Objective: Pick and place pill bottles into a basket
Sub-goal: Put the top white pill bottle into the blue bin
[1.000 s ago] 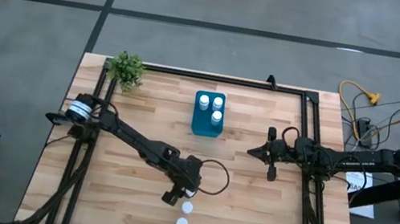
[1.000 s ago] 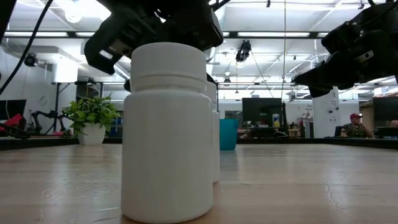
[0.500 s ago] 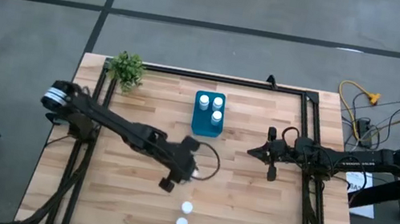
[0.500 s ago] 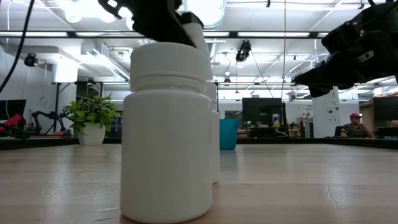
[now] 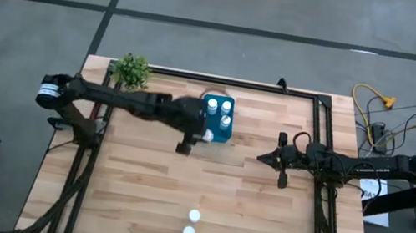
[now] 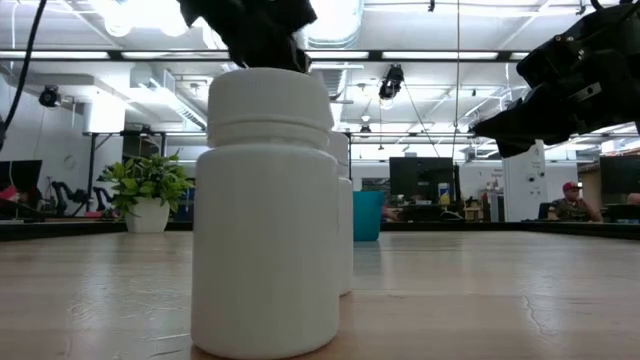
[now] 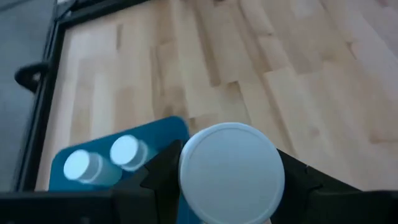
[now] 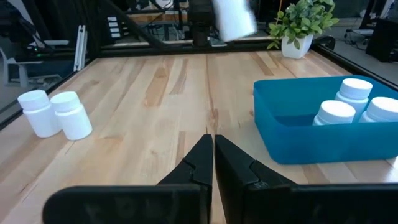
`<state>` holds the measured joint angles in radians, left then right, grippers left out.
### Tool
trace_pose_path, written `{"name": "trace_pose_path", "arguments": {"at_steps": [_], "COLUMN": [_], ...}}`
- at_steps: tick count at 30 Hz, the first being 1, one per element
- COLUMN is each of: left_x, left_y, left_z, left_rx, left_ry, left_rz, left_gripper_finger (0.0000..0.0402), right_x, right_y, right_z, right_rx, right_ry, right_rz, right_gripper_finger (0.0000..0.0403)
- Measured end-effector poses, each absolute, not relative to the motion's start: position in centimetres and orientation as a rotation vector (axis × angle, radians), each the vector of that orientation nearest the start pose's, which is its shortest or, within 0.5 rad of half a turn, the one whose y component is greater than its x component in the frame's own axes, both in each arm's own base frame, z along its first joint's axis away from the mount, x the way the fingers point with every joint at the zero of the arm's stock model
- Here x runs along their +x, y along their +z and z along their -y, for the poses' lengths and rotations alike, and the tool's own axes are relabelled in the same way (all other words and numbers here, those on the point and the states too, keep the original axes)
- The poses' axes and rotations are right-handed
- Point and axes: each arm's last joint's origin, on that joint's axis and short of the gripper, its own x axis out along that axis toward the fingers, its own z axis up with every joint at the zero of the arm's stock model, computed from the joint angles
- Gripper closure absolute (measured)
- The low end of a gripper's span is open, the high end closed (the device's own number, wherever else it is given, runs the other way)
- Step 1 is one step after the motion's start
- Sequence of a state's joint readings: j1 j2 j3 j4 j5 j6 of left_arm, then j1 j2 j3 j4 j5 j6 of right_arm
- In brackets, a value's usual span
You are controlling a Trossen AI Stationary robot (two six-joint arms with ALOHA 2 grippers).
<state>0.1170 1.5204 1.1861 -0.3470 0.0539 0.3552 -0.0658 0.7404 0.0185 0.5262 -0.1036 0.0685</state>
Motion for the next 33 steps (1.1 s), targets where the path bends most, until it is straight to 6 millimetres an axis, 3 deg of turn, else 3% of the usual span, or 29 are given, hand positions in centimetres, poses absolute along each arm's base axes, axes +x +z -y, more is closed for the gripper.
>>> {"name": "trace_pose_path", "arguments": {"at_steps": [6, 14, 24, 33], "left_x": [33.0, 33.6, 34.4, 35.7], "left_y": [27.2, 25.7, 24.0, 21.7], "left_z": [-8.1, -11.6, -14.1, -14.9], "left_rx": [0.207, 0.179, 0.145, 0.116], "left_ry": [-0.050, -0.060, -0.058, -0.082], "left_rz": [-0.698, -0.688, -0.705, -0.760], "left_gripper_finger": [0.0243, 0.0243, 0.0243, 0.0243], "right_x": [14.3, 14.3, 14.3, 14.2], "right_y": [14.5, 14.4, 14.3, 14.2], "right_z": [0.6, 0.7, 0.6, 0.6], "right_rx": [0.085, 0.086, 0.087, 0.088], "right_ry": [0.031, 0.028, 0.029, 0.028], "right_rz": [-0.201, -0.221, -0.229, -0.242], "right_gripper_finger": [0.0394, 0.0394, 0.0394, 0.0394]}}
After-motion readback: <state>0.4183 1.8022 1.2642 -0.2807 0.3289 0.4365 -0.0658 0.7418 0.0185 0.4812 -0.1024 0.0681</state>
